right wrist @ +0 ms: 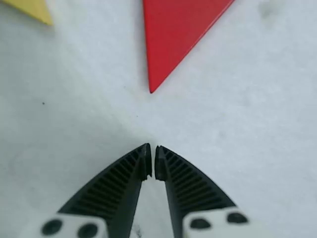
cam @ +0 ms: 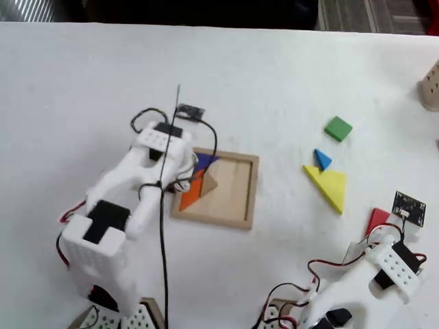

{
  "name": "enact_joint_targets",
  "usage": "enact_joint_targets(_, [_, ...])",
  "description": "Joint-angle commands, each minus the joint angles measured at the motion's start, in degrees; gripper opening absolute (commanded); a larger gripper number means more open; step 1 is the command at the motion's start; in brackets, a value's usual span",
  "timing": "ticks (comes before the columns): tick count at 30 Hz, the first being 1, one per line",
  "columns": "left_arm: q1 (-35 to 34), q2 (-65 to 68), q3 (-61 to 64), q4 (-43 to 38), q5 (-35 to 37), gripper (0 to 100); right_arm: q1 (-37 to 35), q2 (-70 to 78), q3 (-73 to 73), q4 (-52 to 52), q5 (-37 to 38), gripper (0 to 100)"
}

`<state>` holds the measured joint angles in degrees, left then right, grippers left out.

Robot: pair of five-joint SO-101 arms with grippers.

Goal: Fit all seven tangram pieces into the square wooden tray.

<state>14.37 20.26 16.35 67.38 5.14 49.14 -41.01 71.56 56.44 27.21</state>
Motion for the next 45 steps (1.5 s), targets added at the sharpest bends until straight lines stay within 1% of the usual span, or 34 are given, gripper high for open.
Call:
enact_joint_targets(1, [5.14, -4.0, 3.08, -0.97, 1.23, 2, -0.13, -0.4, -0.26, -0.66, 0.88, 1.7])
enact_joint_targets(4, [7.34, -10.59, 9.05, -4.66, 1.32, 2, -0.13, -0.4, -0.26, -0.66, 0.88, 1.7])
enact_joint_targets(6, [8.31, -16.22, 13.98, -7.91, 2.99, 2, -0.13, -0.4, -0.26, -0.66, 0.88, 1.8])
enact_joint_targets(9, [7.34, -24.22, 20.13, -12.66, 4.57, 2, -0.13, -0.4, -0.26, -0.66, 0.88, 1.8])
enact_joint_targets(13, [2.42, -31.16, 24.0, -15.38, 4.84, 2, -0.13, -0.4, -0.26, -0.66, 0.88, 1.8])
enact_joint_targets(17, [-4.35, -32.84, 23.91, -16.0, 4.84, 2, -0.13, -0.4, -0.26, -0.66, 0.88, 1.8])
enact_joint_targets(21, [-11.65, -32.66, 23.38, -21.19, 4.84, 2, -0.22, -0.31, -0.26, -0.92, 0.88, 1.8])
enact_joint_targets(25, [-15.78, -32.48, 23.91, -27.25, 4.48, 2, -0.66, 0.04, -0.26, -2.15, 0.88, 1.8])
enact_joint_targets(31, [-21.32, -33.01, 23.82, -26.02, 4.48, 2, -0.92, -0.4, -0.26, -2.15, 0.88, 1.8])
enact_joint_targets(33, [-24.04, -33.01, 23.82, -26.02, 4.48, 2, -2.86, -0.48, -0.35, -2.07, 0.79, 1.8])
enact_joint_targets(39, [-31.6, -33.01, 25.76, -26.37, 4.22, 2, -13.85, -0.48, -2.37, -1.98, 0.26, 1.8])
enact_joint_targets(40, [-32.66, -33.01, 26.11, -26.46, 3.16, 2, -15.43, -0.48, -3.25, -1.98, 0.26, 1.8])
enact_joint_targets(42, [-34.07, -33.01, 27.16, -26.46, -1.49, 2, -18.51, -0.48, -5.19, -1.98, 0.26, 1.8])
enact_joint_targets(44, [-34.07, -33.01, 28.22, -27.08, -5.45, 2, -22.02, -0.48, -6.95, -1.98, 0.18, 1.8])
enact_joint_targets(45, [-33.98, -33.01, 28.84, -27.69, -6.24, 2, -23.87, -0.48, -7.56, -1.98, -0.88, 1.8])
